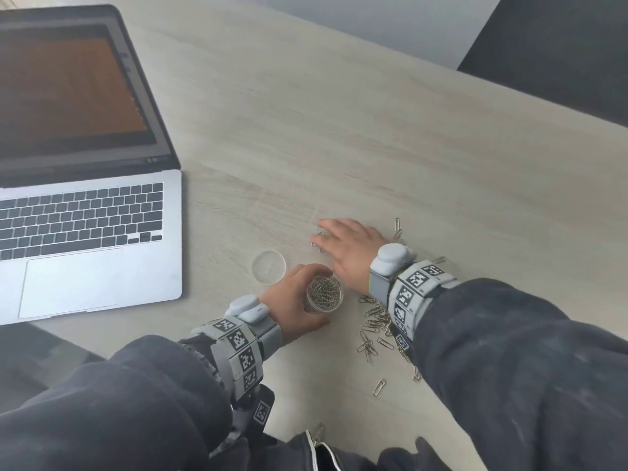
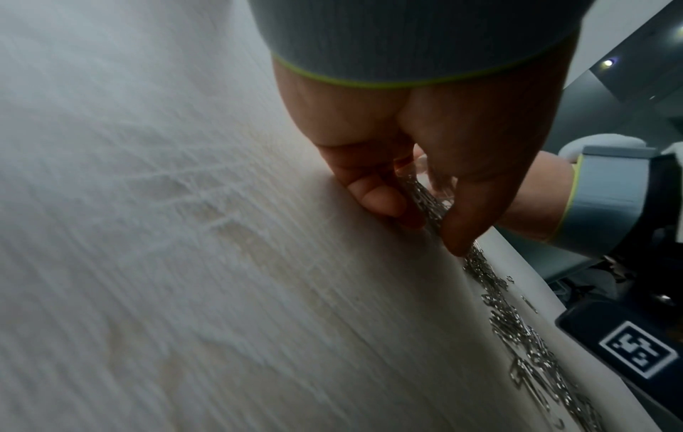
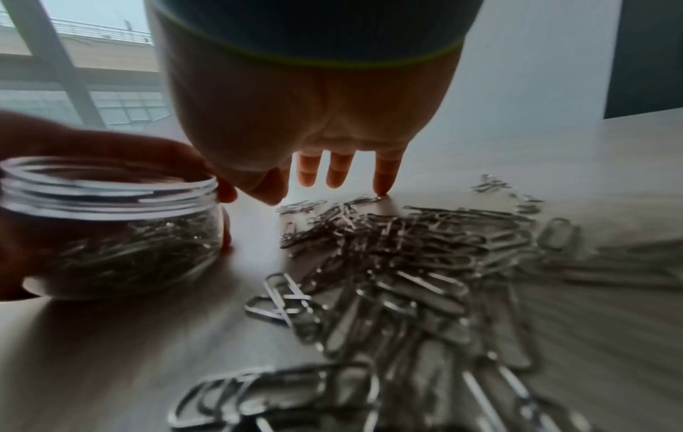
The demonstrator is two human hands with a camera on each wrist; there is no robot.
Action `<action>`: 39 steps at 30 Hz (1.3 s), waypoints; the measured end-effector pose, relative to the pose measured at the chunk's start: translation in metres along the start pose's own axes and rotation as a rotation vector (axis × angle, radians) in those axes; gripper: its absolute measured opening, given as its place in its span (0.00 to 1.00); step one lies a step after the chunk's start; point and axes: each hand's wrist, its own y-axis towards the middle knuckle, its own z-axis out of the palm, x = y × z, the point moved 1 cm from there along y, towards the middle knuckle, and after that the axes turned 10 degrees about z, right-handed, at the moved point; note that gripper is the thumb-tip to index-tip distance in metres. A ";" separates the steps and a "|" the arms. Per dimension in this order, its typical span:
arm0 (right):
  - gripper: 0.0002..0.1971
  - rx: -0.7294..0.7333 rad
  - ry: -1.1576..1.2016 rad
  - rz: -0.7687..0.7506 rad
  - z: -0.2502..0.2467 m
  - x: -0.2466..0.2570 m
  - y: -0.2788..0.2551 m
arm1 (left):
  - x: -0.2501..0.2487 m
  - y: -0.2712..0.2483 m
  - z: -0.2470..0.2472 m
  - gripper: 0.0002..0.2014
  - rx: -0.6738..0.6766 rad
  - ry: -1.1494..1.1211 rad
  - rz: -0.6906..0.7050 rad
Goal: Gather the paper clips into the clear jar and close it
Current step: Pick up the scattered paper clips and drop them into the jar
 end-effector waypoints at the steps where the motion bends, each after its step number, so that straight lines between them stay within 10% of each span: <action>1: 0.26 0.025 -0.032 -0.016 0.003 0.003 0.002 | 0.001 -0.001 0.000 0.35 -0.001 0.003 0.000; 13: 0.22 0.102 -0.065 -0.122 0.002 -0.060 -0.072 | 0.002 0.001 -0.003 0.34 0.005 0.017 -0.006; 21: 0.31 -0.052 0.189 0.383 -0.013 -0.089 -0.039 | -0.001 0.000 0.000 0.34 -0.004 0.024 -0.012; 39: 0.29 -0.001 0.129 0.257 -0.006 -0.040 -0.039 | 0.000 -0.001 -0.002 0.35 0.022 0.008 -0.014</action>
